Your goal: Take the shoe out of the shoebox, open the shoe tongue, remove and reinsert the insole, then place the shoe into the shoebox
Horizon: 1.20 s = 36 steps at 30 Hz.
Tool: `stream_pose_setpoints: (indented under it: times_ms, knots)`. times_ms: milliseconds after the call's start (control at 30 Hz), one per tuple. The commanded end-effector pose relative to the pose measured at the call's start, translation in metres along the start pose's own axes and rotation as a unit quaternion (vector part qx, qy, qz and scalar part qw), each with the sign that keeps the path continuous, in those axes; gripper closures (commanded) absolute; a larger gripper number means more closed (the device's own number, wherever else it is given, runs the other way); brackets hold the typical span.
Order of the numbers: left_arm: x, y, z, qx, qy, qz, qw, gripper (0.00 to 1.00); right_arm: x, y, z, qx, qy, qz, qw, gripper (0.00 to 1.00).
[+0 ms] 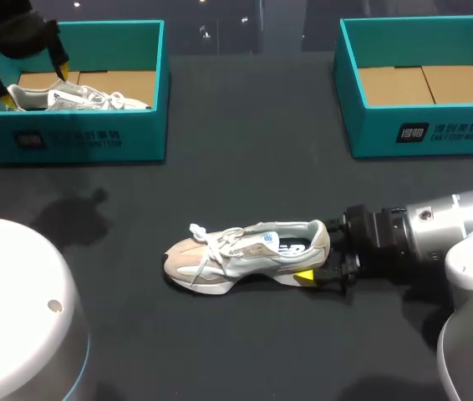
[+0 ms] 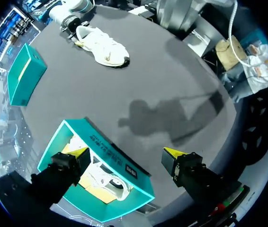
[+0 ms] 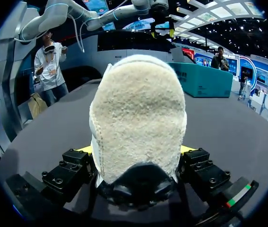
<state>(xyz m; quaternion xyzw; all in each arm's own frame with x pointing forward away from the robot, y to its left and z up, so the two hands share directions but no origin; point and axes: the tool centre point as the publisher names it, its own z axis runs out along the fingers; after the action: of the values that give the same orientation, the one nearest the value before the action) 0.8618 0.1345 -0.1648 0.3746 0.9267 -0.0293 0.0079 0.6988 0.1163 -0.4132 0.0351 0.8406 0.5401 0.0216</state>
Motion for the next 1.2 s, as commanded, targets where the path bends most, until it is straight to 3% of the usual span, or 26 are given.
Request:
stream_pose_setpoints:
  times_ms: [33,233,833,1000,1067,1200]
  knots:
    - [0.0,-0.046,0.008,-0.017,-0.007,-0.12,0.993,0.0,0.001,0.001,0.0,0.003,0.0,0.0,1.0,1.0]
    - [0.001,-0.088,0.005,-0.004,-0.026,-0.108,0.994,0.0,0.001,0.001,0.0,0.003,0.0,0.0,1.0,1.0]
    - [0.001,-0.088,0.005,-0.004,-0.026,-0.108,0.994,0.0,0.001,0.001,0.0,0.003,0.0,0.0,1.0,1.0]
    - [0.011,-0.118,0.021,0.0,-0.045,-0.222,0.974,0.0,0.001,0.001,0.0,0.003,0.0,0.0,1.0,1.0]
    - [0.017,-0.129,0.028,0.014,-0.027,-0.267,0.963,0.0,0.001,0.001,0.0,0.003,0.0,0.0,1.0,1.0]
    - [0.023,-0.146,0.036,0.007,-0.023,-0.34,0.94,0.0,0.001,0.001,0.0,0.003,0.0,0.0,1.0,1.0]
